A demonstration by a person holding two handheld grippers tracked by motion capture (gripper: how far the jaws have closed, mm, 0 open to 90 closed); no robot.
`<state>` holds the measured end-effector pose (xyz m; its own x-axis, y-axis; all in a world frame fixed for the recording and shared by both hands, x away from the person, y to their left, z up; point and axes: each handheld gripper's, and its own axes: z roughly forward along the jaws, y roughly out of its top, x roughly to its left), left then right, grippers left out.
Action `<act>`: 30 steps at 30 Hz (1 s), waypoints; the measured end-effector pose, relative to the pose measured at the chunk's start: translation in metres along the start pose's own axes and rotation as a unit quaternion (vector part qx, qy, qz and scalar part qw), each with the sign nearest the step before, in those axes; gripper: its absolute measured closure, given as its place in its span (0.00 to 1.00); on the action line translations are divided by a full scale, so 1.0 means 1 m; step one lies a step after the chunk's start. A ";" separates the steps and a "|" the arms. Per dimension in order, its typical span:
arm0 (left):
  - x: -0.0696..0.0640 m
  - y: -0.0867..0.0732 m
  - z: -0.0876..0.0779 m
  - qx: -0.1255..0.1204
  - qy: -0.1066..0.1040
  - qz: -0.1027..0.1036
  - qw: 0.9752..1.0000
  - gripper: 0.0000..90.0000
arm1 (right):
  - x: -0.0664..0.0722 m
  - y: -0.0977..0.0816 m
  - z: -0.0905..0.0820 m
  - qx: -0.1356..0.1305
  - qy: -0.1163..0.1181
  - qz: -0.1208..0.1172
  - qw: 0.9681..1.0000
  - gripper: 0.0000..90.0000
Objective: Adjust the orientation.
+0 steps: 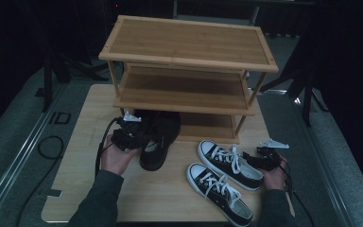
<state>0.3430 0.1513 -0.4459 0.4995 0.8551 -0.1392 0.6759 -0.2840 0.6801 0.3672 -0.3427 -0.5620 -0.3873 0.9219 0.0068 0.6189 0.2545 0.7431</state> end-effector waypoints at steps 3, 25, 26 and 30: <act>0.001 -0.007 -0.002 0.006 0.002 0.004 1.000 0.68 | 0.000 0.000 0.000 0.000 0.000 0.000 1.000 0.32; 0.002 -0.041 -0.022 0.021 0.010 0.023 0.999 0.99 | 0.000 0.000 0.000 -0.001 0.000 0.000 1.000 0.32; 0.002 -0.042 -0.021 0.025 0.009 0.025 0.999 0.99 | 0.000 0.000 0.000 -0.001 0.000 0.000 1.000 0.32; 0.002 -0.048 -0.016 0.038 0.007 0.027 0.999 0.99 | 0.000 0.000 0.000 -0.001 0.000 -0.001 1.000 0.32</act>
<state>0.3025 0.1737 -0.4673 0.5296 0.8431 -0.0930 0.6874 -0.3625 0.6293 0.3673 -0.3428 -0.5622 -0.3881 0.9216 0.0056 0.6167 0.2552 0.7447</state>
